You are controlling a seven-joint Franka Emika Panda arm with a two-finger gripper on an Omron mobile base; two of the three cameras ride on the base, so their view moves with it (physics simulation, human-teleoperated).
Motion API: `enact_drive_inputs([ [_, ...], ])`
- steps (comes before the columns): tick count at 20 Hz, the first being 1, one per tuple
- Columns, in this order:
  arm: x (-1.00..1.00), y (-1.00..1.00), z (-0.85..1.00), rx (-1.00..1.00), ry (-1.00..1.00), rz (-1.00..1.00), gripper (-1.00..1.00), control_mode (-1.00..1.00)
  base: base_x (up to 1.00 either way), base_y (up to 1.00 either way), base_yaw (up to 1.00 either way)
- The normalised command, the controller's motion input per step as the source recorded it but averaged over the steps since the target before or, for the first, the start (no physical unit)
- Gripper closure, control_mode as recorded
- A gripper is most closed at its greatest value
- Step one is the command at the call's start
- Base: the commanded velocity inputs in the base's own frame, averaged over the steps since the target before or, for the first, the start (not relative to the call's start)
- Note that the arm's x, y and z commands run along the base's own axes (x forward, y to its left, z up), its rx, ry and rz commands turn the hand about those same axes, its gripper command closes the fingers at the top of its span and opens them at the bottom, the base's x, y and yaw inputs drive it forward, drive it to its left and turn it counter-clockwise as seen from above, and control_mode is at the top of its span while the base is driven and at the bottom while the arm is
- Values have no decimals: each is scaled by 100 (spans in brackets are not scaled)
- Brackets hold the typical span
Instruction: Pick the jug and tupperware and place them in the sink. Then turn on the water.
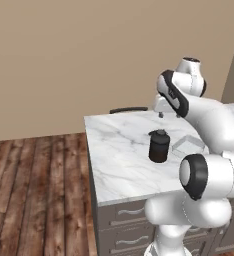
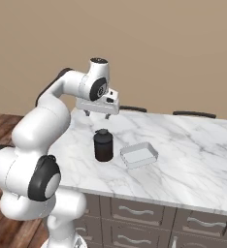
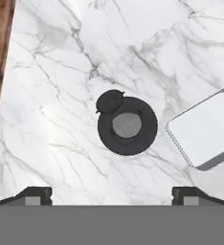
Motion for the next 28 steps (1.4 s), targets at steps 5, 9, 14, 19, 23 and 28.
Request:
enact_drive_inputs([
  [5,6,16,0,-5,7,0,-100,-100,0,0,0],
  [9,41,1,0,-9,12,0,-100,-100,0,0,0],
  [14,35,-1,-6,-4,9,0,-100,-100,0,0,0],
  [19,15,-2,-20,0,4,0,-100,-100,0,0,0],
  [23,5,0,-40,0,1,0,-100,-100,0,0,0],
  [28,0,-2,-28,0,0,0,-100,-100,0,0,0],
])
